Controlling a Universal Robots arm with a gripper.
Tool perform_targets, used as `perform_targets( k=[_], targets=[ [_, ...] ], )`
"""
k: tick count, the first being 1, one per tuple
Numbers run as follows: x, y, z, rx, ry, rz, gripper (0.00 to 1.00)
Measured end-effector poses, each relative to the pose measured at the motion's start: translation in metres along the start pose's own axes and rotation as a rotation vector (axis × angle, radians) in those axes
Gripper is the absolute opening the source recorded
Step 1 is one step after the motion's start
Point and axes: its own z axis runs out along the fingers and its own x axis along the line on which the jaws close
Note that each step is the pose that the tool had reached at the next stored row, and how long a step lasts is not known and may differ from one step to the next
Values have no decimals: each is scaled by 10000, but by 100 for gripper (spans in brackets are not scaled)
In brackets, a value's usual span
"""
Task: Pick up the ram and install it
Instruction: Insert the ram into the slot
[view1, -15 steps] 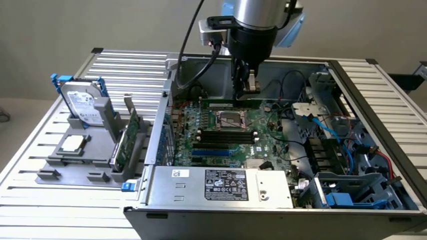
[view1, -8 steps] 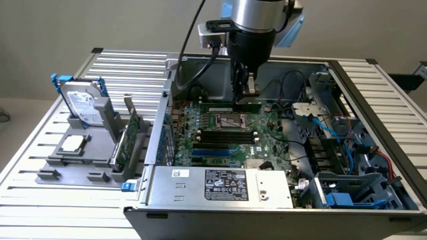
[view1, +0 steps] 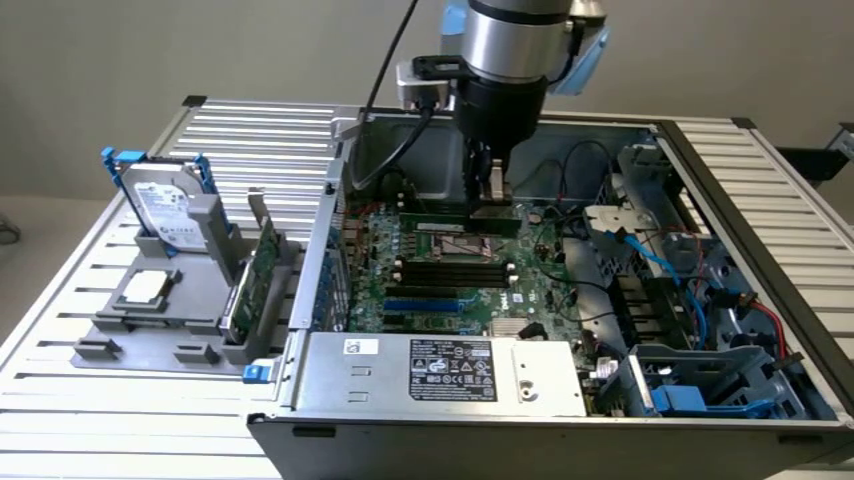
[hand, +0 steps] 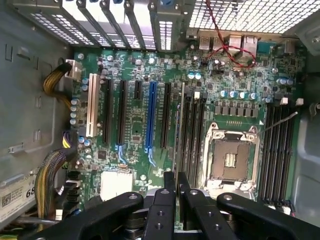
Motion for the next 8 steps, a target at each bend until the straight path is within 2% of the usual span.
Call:
perform_targets(
  k=[4,8],
  targets=[
    [0,-48,71,-3,-3,82,14],
    [-2,-54,145,-3,-3,87,14]
  ],
)
